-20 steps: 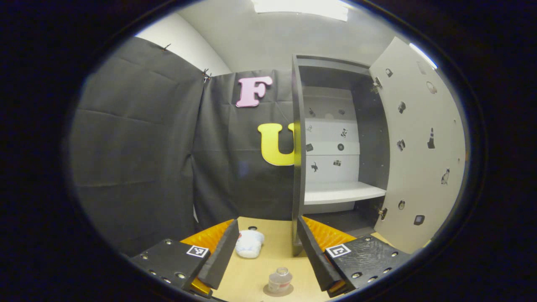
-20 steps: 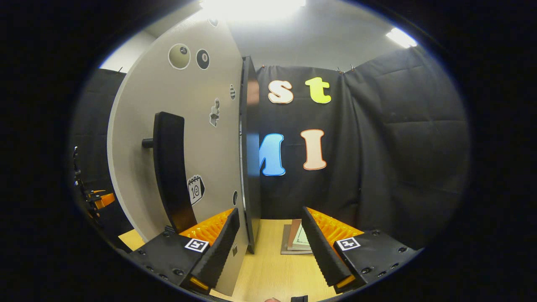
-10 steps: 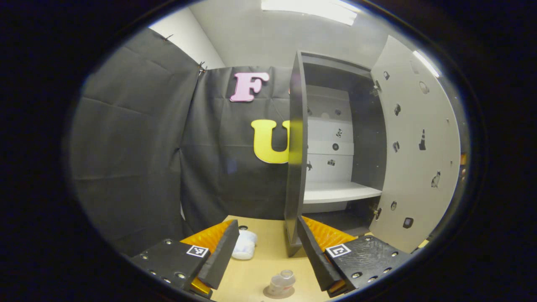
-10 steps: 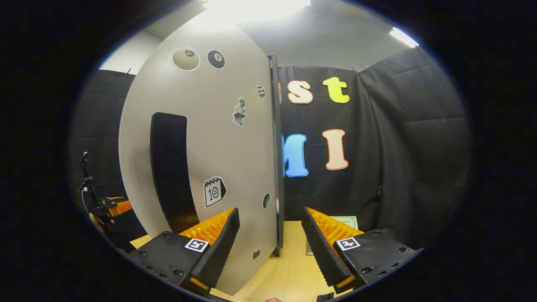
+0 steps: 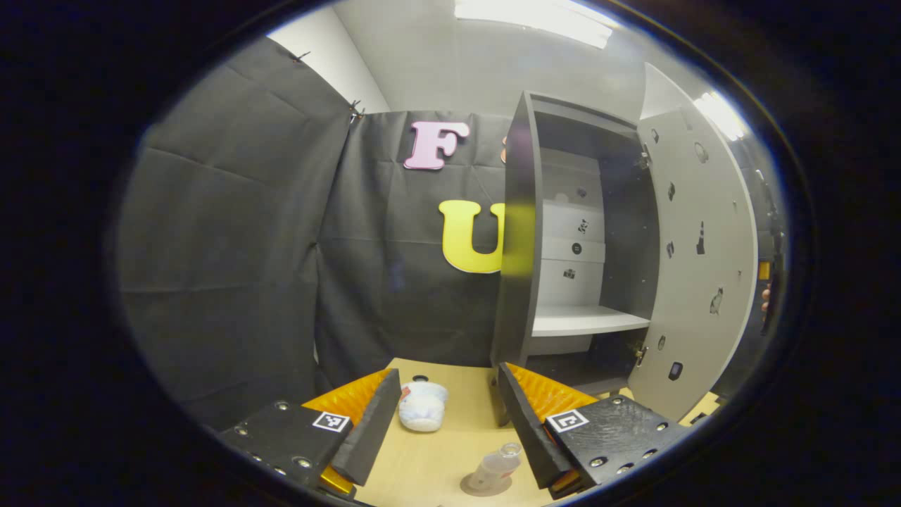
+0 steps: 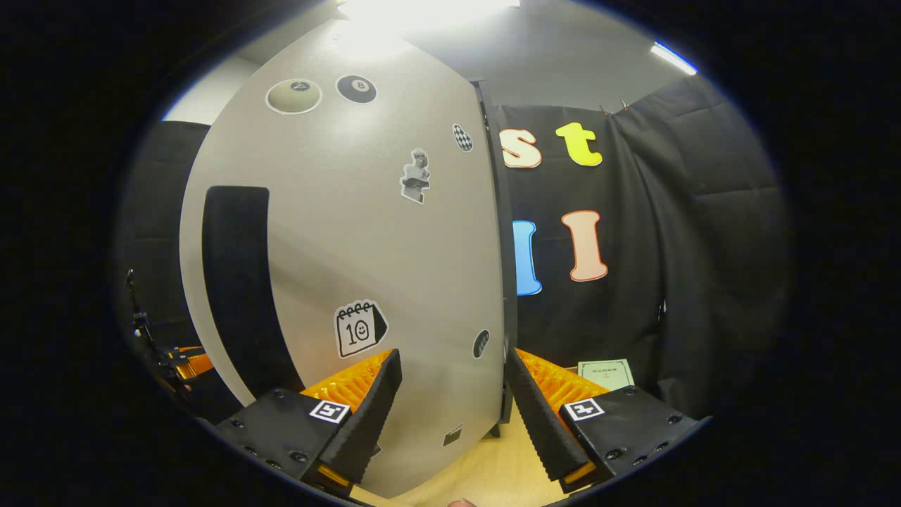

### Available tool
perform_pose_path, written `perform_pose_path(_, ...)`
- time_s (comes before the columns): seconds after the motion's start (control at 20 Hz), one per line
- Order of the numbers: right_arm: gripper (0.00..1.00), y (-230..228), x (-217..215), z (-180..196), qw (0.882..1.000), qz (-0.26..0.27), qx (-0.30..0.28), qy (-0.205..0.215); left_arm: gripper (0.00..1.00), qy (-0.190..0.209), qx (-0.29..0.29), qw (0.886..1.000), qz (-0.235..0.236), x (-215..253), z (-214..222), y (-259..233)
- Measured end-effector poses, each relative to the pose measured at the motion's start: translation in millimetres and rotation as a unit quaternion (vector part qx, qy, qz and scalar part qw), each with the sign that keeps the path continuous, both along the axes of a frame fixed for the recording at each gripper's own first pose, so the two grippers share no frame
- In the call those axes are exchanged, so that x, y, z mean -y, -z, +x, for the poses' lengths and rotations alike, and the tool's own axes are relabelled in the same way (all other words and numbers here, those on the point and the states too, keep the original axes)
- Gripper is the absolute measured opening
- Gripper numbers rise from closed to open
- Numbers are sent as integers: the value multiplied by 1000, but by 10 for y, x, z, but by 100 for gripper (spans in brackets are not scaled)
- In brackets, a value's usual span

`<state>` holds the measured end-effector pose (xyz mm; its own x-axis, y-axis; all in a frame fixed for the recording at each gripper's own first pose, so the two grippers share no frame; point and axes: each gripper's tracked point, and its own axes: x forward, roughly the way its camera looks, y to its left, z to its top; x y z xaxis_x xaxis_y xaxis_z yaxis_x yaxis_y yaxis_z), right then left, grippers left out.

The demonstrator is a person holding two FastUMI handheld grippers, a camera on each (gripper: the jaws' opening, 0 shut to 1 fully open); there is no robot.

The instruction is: Open the cabinet door with the right hand, grasp the bottle in the cabinet with the left hand and place it on the coaster, then close the cabinet door with the right hand.

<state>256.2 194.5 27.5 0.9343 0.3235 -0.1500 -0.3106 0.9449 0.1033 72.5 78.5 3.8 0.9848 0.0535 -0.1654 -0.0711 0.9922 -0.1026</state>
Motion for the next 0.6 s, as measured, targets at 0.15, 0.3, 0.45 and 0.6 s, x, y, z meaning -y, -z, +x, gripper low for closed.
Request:
perform_pose_path(0.15,95,11,-222,58,1000,13,-4,-18,84,-10,0,1000,10,-194,-95,-11)
perform_pose_path(0.3,95,32,-470,148,999,14,-5,-33,84,-16,3,1000,10,-303,-122,-43)
perform_pose_path(0.45,96,117,-561,221,1000,-13,-5,-22,84,-22,3,1000,10,-300,-133,-24)
perform_pose_path(0.6,89,173,-739,316,999,-18,-7,-31,84,-31,-2,999,17,-348,-207,-20)
